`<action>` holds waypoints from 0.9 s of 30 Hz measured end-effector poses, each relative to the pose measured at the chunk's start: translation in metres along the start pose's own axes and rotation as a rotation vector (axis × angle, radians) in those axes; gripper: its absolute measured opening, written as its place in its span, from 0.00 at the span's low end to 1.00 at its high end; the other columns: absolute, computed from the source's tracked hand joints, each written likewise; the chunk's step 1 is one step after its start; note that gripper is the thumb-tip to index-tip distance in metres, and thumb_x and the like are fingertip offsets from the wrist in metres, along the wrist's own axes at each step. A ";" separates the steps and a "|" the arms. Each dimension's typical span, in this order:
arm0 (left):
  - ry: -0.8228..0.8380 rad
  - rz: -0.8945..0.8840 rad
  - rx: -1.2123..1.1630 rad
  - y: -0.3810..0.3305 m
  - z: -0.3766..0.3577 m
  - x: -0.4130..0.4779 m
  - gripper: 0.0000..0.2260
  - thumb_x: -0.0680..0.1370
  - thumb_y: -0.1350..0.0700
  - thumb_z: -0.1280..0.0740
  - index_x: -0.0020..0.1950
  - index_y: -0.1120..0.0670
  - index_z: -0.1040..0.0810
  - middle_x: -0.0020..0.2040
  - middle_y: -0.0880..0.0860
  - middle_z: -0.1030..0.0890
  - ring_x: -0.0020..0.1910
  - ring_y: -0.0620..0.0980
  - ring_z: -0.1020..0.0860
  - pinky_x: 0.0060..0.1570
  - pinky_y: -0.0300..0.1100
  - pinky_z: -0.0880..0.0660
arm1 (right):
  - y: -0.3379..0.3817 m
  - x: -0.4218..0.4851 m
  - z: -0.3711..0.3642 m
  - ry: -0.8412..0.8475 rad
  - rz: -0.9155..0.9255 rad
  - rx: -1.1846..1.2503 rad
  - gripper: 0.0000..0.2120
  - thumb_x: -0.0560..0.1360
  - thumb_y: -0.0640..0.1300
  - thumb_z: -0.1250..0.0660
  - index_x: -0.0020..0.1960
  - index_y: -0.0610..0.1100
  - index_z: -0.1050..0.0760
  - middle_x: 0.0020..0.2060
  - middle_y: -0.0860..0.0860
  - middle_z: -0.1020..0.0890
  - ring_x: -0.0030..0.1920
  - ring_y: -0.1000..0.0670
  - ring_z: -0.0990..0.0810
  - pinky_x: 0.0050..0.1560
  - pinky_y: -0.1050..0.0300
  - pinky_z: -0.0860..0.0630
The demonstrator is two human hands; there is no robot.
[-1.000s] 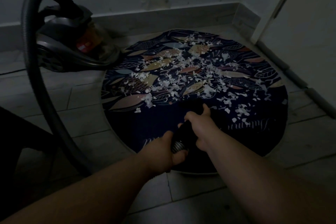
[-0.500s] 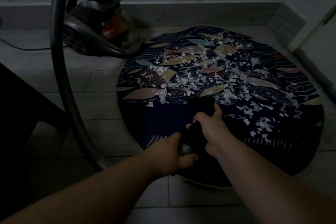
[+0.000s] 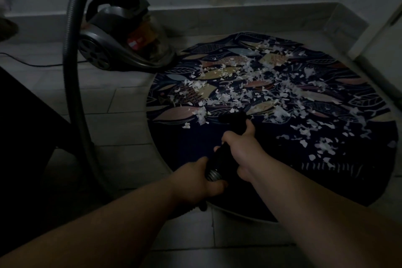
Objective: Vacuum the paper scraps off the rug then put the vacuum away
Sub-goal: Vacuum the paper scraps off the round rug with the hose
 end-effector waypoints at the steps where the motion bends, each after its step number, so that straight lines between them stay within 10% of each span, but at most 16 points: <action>1: -0.007 -0.001 -0.004 0.002 0.002 -0.001 0.20 0.70 0.44 0.29 0.55 0.52 0.30 0.52 0.53 0.21 0.47 0.50 0.20 0.47 0.46 0.21 | 0.001 -0.001 -0.003 0.002 0.004 -0.001 0.42 0.76 0.35 0.38 0.76 0.65 0.54 0.55 0.41 0.23 0.36 0.46 0.17 0.31 0.54 0.21; 27: -0.065 0.112 -0.216 0.041 0.028 -0.052 0.20 0.71 0.50 0.29 0.58 0.55 0.30 0.40 0.54 0.22 0.33 0.52 0.22 0.35 0.50 0.20 | -0.019 -0.021 -0.076 0.184 -0.047 -0.041 0.41 0.76 0.33 0.38 0.77 0.63 0.53 0.48 0.40 0.22 0.36 0.44 0.19 0.32 0.55 0.21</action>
Point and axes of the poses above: each hand's wrist, its own x-axis towards the middle knuckle, its own z-axis out of the back of the hand, y = z × x, the point moved 8 cm from there along x, towards the middle knuckle
